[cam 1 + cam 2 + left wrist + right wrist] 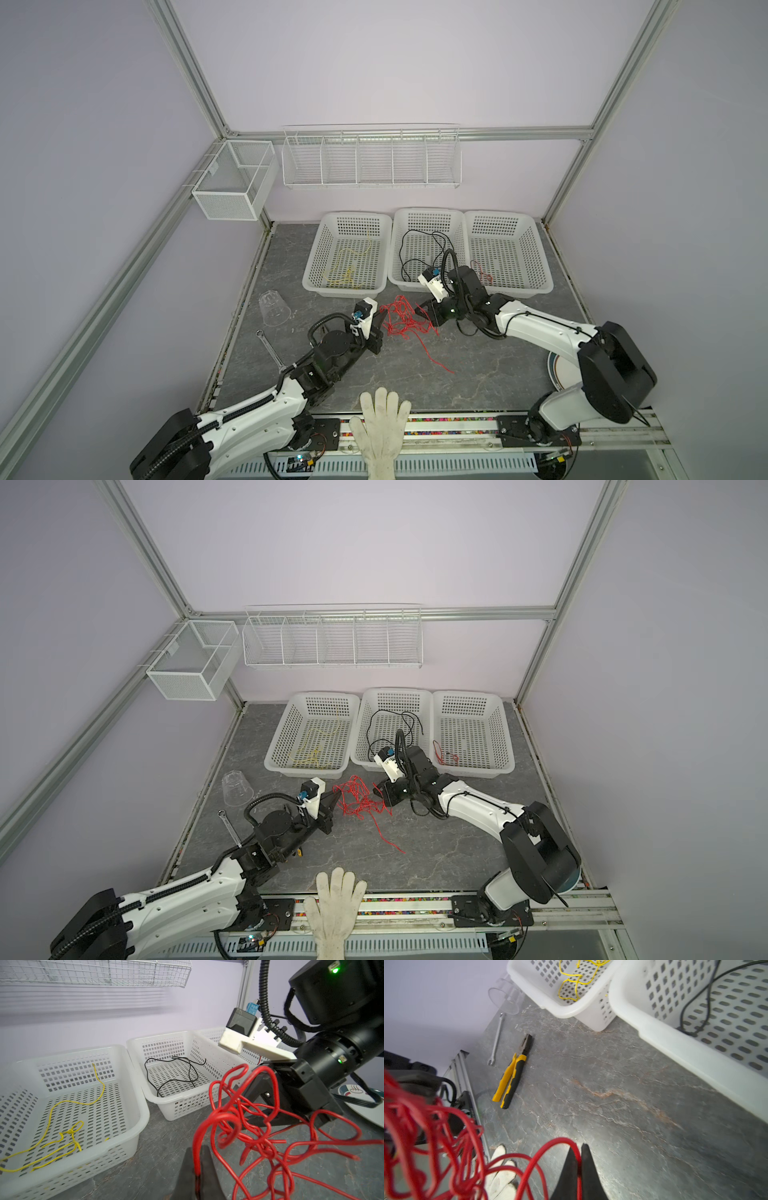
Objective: Untangle the cables
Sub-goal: 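Grasp a red wire with the right gripper and pull it away from the left gripper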
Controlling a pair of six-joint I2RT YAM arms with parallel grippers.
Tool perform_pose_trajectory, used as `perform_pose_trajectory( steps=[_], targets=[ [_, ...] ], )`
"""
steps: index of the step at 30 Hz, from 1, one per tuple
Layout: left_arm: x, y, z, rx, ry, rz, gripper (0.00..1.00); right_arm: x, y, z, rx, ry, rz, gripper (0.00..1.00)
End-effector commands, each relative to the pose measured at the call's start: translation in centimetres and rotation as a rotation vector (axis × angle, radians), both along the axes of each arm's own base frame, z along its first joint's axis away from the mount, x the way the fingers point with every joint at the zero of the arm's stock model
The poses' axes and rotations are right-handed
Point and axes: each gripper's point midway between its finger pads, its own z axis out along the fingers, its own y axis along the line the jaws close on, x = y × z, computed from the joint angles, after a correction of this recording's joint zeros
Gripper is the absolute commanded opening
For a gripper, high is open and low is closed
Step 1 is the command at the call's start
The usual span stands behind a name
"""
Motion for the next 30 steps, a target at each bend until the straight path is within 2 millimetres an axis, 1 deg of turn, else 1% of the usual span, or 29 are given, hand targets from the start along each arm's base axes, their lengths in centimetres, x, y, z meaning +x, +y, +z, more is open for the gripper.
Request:
perform_pose_trajectory(
  steps=[1, 2, 3, 4, 7, 12, 16, 19, 24, 27, 30],
  targets=[
    [0.6, 2.0, 0.5, -0.047, -0.002, 0.103, 0.00, 0.8, -2.9, -1.2, -0.147, -0.045, -0.108, 0.07],
    [0.6, 2.4, 0.8, -0.056, -0.006, 0.125, 0.00, 0.9, -3.9, -1.8, -0.188, -0.050, -0.142, 0.07],
    [0.5, 3.2, -0.8, -0.028, 0.013, 0.147, 0.00, 0.6, -5.0, -2.7, -0.231, -0.044, -0.168, 0.07],
    [0.5, 3.6, -1.0, -0.018, 0.014, 0.168, 0.00, 0.5, -6.0, -3.3, -0.271, -0.045, -0.195, 0.06],
    [0.5, 4.8, -0.8, -0.008, 0.011, 0.211, 0.00, 0.1, -8.5, -4.5, -0.355, -0.044, -0.269, 0.06],
    [0.5, 7.1, -0.5, -0.019, 0.003, 0.307, 0.00, -0.3, -12.7, -5.8, -0.470, -0.027, -0.407, 0.06],
    [0.5, 8.6, -0.5, -0.024, -0.001, 0.376, 0.00, -0.7, -15.5, -6.4, -0.521, 0.001, -0.504, 0.06],
    [0.4, 9.5, -0.5, -0.021, 0.000, 0.410, 0.00, -0.9, -17.5, -6.7, -0.540, 0.024, -0.574, 0.06],
    [0.4, 10.6, -0.3, -0.019, -0.008, 0.458, 0.00, -1.4, -20.1, -6.4, -0.546, 0.040, -0.675, 0.06],
    [0.3, 10.9, -0.3, -0.014, -0.007, 0.469, 0.00, -1.7, -21.6, -6.3, -0.525, 0.053, -0.743, 0.06],
    [0.3, 11.9, -0.4, -0.012, -0.007, 0.519, 0.00, -2.2, -23.0, -6.2, -0.529, 0.068, -0.811, 0.06]
  ],
)
